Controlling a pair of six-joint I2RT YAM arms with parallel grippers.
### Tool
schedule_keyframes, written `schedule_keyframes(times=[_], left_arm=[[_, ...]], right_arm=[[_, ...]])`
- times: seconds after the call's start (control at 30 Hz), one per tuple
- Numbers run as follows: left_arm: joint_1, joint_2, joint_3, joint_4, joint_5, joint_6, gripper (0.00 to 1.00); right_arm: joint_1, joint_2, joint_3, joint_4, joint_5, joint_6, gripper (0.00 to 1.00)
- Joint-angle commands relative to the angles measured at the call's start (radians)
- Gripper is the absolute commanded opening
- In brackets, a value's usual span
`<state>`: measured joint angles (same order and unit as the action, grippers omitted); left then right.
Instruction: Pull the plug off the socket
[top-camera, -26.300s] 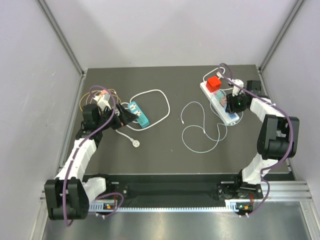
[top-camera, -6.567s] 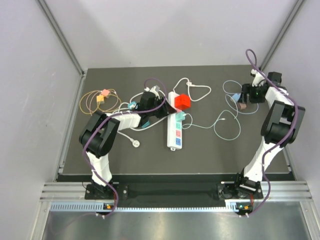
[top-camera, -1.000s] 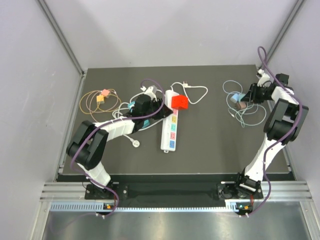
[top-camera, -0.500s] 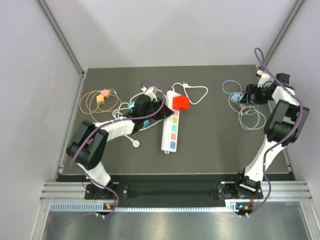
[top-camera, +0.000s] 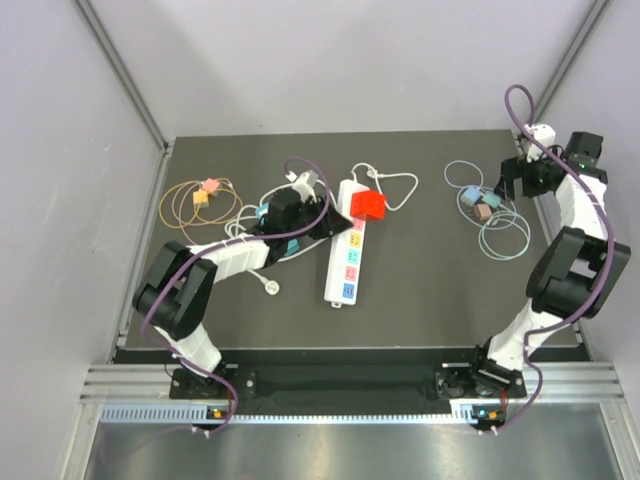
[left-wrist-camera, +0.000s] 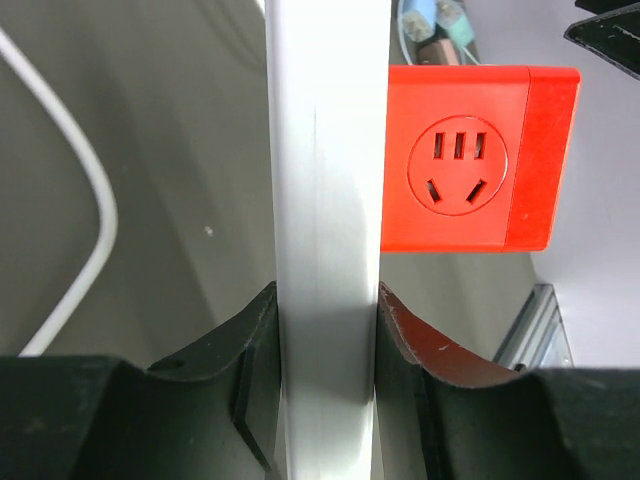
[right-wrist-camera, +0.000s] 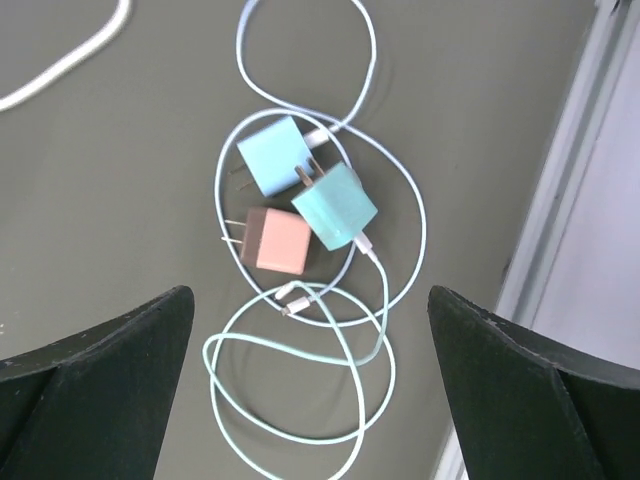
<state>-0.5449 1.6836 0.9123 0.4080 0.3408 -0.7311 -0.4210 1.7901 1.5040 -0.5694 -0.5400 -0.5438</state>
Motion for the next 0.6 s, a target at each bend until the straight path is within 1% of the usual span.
schedule_keyframes(times=[0.0, 0.03, 0.07, 0.1, 0.13, 0.17, 0.2, 0.23, 0.27, 0.3, 0.33, 0.4, 0.43, 0.47, 0.5, 0.53, 0.57], left_arm=[[-0.001, -0.029, 0.022, 0.213, 0.099, -0.04, 0.0], [-0.001, -0.025, 0.022, 0.219, 0.109, -0.044, 0.0], [-0.001, -0.018, 0.026, 0.222, 0.116, -0.044, 0.0], [-0.001, -0.013, 0.03, 0.229, 0.139, -0.047, 0.0], [-0.001, -0.009, 0.033, 0.229, 0.148, -0.047, 0.0], [-0.001, -0.001, 0.037, 0.226, 0.159, -0.047, 0.0], [-0.001, 0.001, 0.04, 0.216, 0.171, -0.044, 0.0], [-0.001, 0.004, 0.043, 0.207, 0.179, -0.041, 0.0], [-0.001, 0.005, 0.048, 0.195, 0.179, -0.037, 0.0], [-0.003, 0.005, 0.051, 0.184, 0.191, -0.03, 0.0], [-0.003, 0.005, 0.054, 0.164, 0.198, -0.027, 0.0], [-0.003, 0.007, 0.065, 0.14, 0.207, -0.021, 0.0], [-0.003, 0.008, 0.068, 0.118, 0.213, -0.019, 0.0], [-0.003, 0.008, 0.072, 0.108, 0.219, -0.019, 0.0], [-0.003, 0.01, 0.074, 0.1, 0.222, -0.019, 0.0], [-0.003, 0.007, 0.076, 0.086, 0.231, -0.022, 0.0], [-0.003, 0.005, 0.074, 0.083, 0.231, -0.025, 0.0]], right_arm=[[0.01, -0.113, -0.042, 0.036, -0.059, -0.076, 1.0], [0.014, -0.132, -0.062, 0.032, -0.096, -0.088, 1.0], [0.027, -0.176, -0.085, 0.031, -0.185, -0.103, 1.0], [0.034, -0.198, -0.141, 0.031, -0.242, -0.142, 1.0], [0.044, -0.222, -0.175, 0.031, -0.376, -0.171, 1.0], [0.059, -0.277, -0.215, 0.051, -0.446, -0.192, 1.0], [0.067, -0.305, -0.307, 0.066, -0.512, -0.247, 1.0], [0.076, -0.334, -0.351, 0.078, -0.631, -0.286, 1.0], [0.103, -0.389, -0.396, 0.083, -0.679, -0.339, 1.0], [0.122, -0.415, -0.469, 0.077, -0.714, -0.472, 1.0], [0.166, -0.441, -0.5, 0.057, -0.748, -0.539, 1.0], [0.229, -0.507, -0.556, 0.071, -0.72, -0.606, 1.0], [0.305, -0.521, -0.562, 0.083, -0.645, -0.605, 1.0], [0.344, -0.546, -0.568, 0.101, -0.605, -0.601, 1.0], [0.379, -0.557, -0.582, 0.174, -0.563, -0.557, 1.0], [0.451, -0.584, -0.59, 0.213, -0.492, -0.532, 1.0], [0.479, -0.595, -0.599, 0.268, -0.456, -0.498, 1.0]])
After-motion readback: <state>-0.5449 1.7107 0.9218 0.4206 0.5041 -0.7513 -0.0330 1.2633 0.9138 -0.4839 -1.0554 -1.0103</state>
